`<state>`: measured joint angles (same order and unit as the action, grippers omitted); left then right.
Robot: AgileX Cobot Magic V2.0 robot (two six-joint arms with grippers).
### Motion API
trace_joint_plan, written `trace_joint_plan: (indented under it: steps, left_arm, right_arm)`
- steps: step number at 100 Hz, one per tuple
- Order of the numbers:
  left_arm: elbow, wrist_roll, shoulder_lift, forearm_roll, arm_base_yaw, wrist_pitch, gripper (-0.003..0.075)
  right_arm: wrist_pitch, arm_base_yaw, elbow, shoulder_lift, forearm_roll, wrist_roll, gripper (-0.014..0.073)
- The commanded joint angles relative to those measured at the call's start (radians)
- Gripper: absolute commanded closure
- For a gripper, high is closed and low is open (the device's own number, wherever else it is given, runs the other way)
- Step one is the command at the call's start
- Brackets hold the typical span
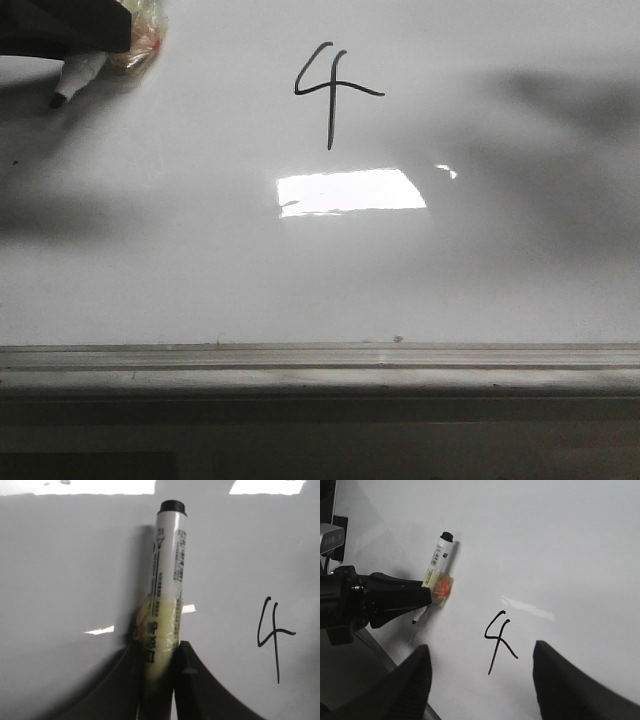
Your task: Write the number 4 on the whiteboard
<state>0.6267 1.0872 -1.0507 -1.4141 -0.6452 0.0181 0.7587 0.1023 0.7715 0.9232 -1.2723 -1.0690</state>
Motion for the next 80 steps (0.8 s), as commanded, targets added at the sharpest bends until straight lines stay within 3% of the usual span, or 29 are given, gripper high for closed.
trace_joint_plan:
  steps: [1,13,22,38,63,70,80]
  left_arm:
    - [0.024,0.0,-0.002,0.028,-0.005,0.009,0.0556]
    - [0.024,0.0,-0.002,0.026,-0.005,0.009,0.0307]
    - [0.024,0.0,-0.002,0.024,-0.005,0.014,0.0222]
    - [0.024,0.0,0.025,0.047,-0.003,0.019,0.022]
    - [0.024,0.0,0.203,0.247,0.034,0.019,0.0224]
    - [0.024,0.0,0.261,0.305,0.044,0.006,0.0244]
    - [0.014,0.0,0.341,0.347,0.053,0.006,0.0346]
  right_arm:
    - [-0.013,-0.005,0.027,-0.004,-0.056,-0.001,0.0197]
    - [-0.015,-0.005,0.027,-0.004,-0.056,-0.001,0.0197]
    - [-0.016,-0.005,0.027,-0.004,-0.054,-0.001,0.0197]
    - [-0.025,-0.005,0.027,-0.004,-0.04,-0.001,0.0197]
    - [-0.103,-0.005,0.027,-0.03,-0.002,-0.001,0.0204]
    - [-0.125,-0.005,0.027,-0.044,-0.002,-0.001,0.0262]
    - [-0.137,-0.005,0.014,-0.077,-0.002,-0.001,0.044]
